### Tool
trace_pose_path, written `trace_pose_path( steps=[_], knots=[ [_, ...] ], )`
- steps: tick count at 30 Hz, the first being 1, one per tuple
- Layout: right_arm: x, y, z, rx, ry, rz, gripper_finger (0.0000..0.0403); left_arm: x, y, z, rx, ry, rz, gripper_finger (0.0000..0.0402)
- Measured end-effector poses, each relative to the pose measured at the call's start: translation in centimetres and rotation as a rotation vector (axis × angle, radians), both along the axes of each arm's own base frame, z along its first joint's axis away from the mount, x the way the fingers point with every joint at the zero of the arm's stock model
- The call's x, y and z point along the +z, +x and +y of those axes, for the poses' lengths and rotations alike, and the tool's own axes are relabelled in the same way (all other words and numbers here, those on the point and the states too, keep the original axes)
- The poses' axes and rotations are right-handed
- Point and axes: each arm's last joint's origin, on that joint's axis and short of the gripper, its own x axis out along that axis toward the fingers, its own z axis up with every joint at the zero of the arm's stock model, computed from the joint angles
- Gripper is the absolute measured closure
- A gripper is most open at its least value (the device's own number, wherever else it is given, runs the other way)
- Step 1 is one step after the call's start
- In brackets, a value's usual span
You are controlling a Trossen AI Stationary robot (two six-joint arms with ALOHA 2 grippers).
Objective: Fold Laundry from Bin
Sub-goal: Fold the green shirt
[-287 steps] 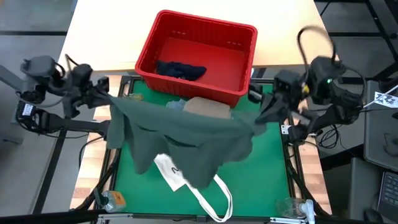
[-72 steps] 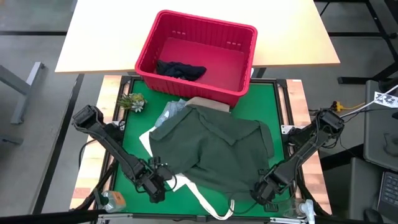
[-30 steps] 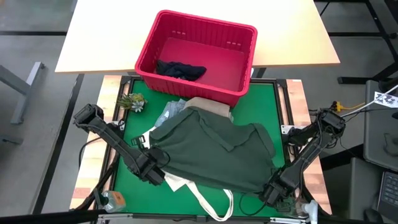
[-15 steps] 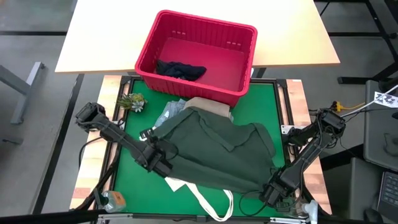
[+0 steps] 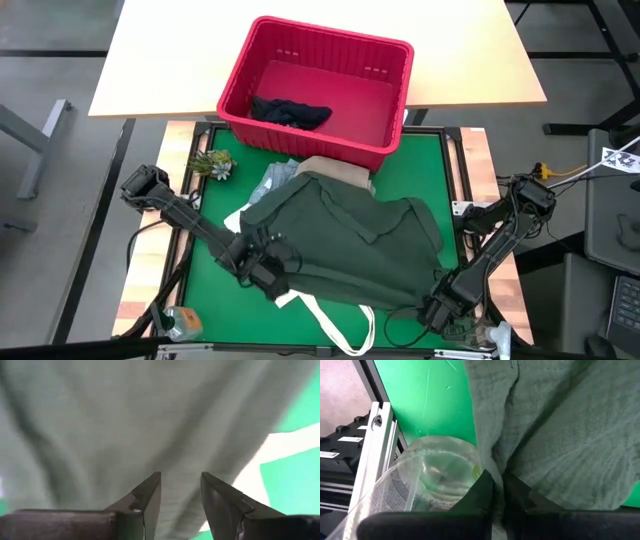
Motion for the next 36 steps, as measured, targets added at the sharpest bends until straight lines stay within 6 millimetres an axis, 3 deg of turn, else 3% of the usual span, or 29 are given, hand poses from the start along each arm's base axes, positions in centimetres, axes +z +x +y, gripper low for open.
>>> trace_pose_path(
  steps=[6,13,19,28,31,36],
  knots=[
    [0.0,0.0,0.0,-0.001,0.0,-0.001,0.0382,-0.1,-0.3,-2.4,-0.066,-0.048,-0.084,0.0273],
    [0.0,0.1,0.0,-0.001,-0.009,-0.016,0.0382,-4.4,-0.4,-4.7,-0.118,-0.034,-0.065,0.0273],
    [0.0,0.1,0.0,-0.002,-0.014,-0.026,0.0382,-7.8,0.0,-5.3,-0.127,0.016,0.019,0.0273],
    [0.0,0.1,0.0,-0.002,-0.016,-0.03,0.0382,-10.4,0.5,-5.4,-0.167,0.066,0.097,0.0275],
    [-0.1,0.1,0.0,-0.002,-0.016,-0.03,0.0382,-10.5,0.7,-5.1,-0.161,0.044,0.12,0.0297],
    [-0.1,0.1,0.0,-0.003,-0.016,-0.03,0.0382,-9.5,0.9,-4.7,-0.147,0.018,0.108,0.0387]
  ],
)
